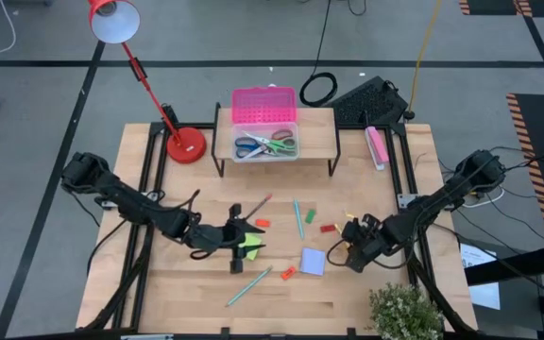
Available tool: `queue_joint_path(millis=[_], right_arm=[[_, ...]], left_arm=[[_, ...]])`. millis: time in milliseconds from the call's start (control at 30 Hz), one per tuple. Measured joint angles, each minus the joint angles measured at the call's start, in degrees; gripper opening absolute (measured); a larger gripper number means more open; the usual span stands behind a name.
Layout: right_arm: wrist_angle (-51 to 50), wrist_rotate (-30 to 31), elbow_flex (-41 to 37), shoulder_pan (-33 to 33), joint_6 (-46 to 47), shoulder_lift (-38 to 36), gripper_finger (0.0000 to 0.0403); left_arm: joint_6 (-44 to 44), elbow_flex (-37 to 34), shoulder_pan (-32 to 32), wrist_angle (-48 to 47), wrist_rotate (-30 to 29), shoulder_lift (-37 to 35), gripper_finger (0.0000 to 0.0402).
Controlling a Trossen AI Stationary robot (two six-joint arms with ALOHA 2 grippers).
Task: Pack school essentials
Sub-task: Put the yellow pen into the pink supply box on the shelf
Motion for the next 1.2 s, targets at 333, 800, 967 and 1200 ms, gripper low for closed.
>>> queue_joint_path(millis=[333, 800, 967, 1200], right_arm=[[1.2, 2.0, 0.3, 0.0, -8.9, 4.4, 0.0179], [-1.0, 3.0, 0.2, -0.1, -5.2, 5.1, 0.007], [-2.6, 3.0, 0.1, -0.1, -1.2, 5.1, 0.004], [-2.4, 2.9, 0.0, -0.1, -0.9, 2.5, 0.004]], left_arm=[[1.3, 0.0, 0.2, -0.2, 0.0, 0.0, 0.0179], [1.8, 0.0, 0.2, -0.3, 0.1, 0.0, 0.0179], [1.8, 0.0, 0.2, -0.3, 0.1, 0.0, 0.0179], [1.7, 0.0, 0.2, -0.3, 0.1, 0.0, 0.0179]])
